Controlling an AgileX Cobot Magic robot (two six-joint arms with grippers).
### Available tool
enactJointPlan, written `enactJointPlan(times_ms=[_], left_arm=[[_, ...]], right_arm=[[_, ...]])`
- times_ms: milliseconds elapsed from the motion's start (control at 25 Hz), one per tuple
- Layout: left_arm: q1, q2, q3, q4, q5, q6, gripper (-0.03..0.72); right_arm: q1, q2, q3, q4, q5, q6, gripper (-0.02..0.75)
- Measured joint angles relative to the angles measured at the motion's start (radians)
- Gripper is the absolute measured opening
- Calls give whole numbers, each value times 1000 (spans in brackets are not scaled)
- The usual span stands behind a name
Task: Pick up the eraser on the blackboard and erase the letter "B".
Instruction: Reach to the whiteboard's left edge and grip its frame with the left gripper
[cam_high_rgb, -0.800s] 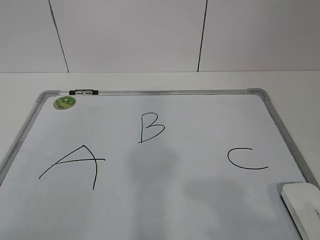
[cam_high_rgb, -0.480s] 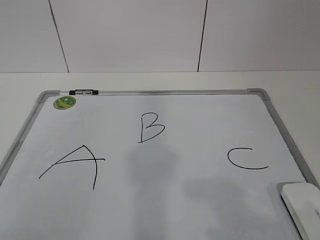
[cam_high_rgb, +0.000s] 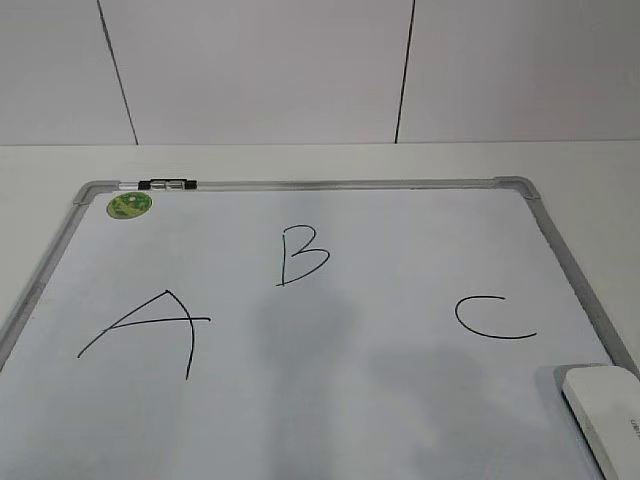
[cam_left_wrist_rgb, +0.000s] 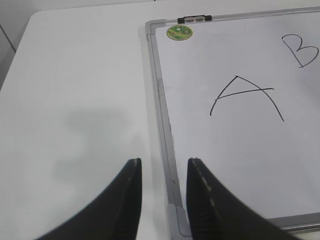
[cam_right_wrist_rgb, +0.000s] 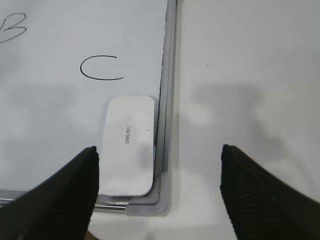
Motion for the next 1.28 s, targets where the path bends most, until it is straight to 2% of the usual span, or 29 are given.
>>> enactJointPlan(times_ms=[400,560,840,1280], left_arm=[[0,2,0,0,0,0,237],[0,67,0,2,0,0,238],[0,374,-68,2,16,-5,238],[0,884,-301,3,76,-39,238]], right_arm=[[0,215,-25,58,4,0,584],[0,295,-64,61,16,11,584],[0,455,-131,63,63,36,584],[0,655,-136,63,96,54,584]])
